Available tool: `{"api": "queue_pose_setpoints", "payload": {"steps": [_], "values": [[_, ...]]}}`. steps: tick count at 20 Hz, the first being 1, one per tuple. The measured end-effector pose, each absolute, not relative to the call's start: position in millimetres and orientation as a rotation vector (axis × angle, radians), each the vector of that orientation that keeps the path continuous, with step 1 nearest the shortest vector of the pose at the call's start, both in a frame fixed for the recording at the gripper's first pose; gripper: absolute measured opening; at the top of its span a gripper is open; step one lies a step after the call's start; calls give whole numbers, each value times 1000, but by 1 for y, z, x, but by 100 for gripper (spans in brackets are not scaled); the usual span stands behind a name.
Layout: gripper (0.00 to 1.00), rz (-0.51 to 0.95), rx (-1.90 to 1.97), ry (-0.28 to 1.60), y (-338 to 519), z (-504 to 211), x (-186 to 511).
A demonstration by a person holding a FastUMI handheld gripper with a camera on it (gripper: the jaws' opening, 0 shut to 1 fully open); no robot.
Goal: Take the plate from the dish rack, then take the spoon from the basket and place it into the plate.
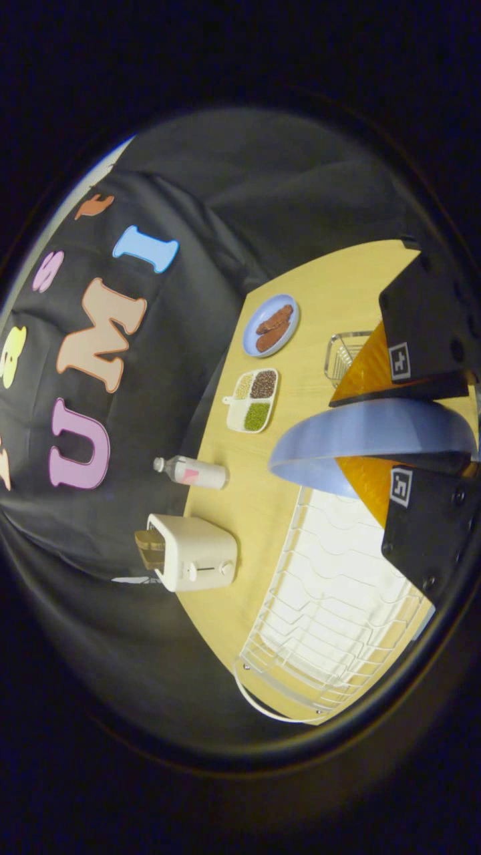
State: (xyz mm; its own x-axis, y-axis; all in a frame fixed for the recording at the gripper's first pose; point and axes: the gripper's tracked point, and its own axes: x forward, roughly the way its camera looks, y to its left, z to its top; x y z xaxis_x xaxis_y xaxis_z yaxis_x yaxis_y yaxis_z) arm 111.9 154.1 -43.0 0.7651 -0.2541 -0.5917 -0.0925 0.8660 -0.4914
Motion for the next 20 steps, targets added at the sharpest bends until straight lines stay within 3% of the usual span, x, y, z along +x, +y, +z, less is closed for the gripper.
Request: {"api": "queue_pose_setpoints", "payload": {"steps": [9, 20], "values": [[31, -56, -742, 578, 199, -4, 117], [30, 53, -461, 548, 161, 46, 66]]}}
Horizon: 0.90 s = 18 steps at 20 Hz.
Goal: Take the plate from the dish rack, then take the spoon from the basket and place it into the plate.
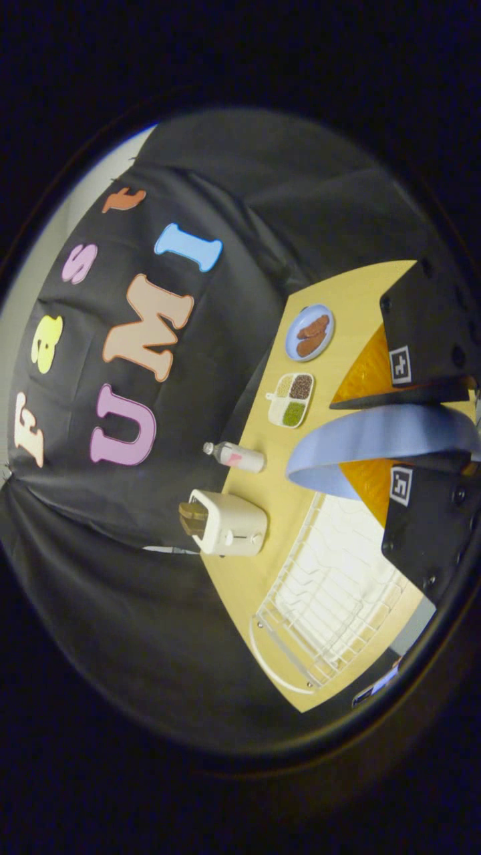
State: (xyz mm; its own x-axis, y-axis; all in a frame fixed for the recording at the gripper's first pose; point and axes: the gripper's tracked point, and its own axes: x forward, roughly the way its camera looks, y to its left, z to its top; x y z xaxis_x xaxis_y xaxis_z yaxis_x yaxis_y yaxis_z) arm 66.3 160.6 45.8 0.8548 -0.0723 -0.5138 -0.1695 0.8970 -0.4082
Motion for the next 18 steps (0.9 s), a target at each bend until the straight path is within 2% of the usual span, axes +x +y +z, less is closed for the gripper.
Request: {"api": "queue_pose_setpoints", "payload": {"steps": [4, 9, 18], "values": [[30, 92, -271, 539, 121, 67, 16], [30, 48, -84, 447, 53, 77, -38], [30, -77, 192, 431, -32, 8, -83]]}}
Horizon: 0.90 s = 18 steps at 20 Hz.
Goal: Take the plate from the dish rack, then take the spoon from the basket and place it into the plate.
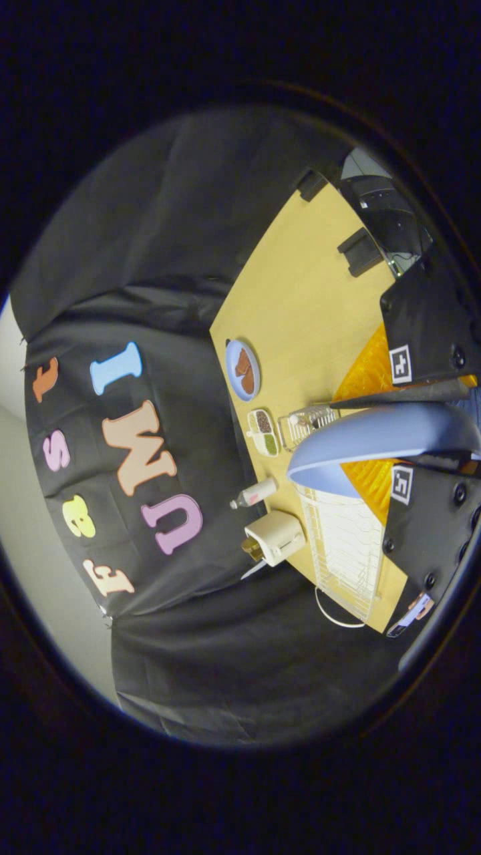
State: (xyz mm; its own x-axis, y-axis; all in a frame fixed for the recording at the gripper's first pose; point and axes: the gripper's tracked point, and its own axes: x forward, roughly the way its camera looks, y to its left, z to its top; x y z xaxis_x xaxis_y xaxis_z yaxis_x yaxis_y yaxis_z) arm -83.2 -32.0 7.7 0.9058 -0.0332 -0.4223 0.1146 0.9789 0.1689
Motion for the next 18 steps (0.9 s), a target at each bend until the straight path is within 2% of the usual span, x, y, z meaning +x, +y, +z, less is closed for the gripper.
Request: {"api": "queue_pose_setpoints", "payload": {"steps": [7, 18], "values": [[30, -337, 262, 360, -110, -46, -69], [30, -361, 374, 405, -116, -98, -37]]}}
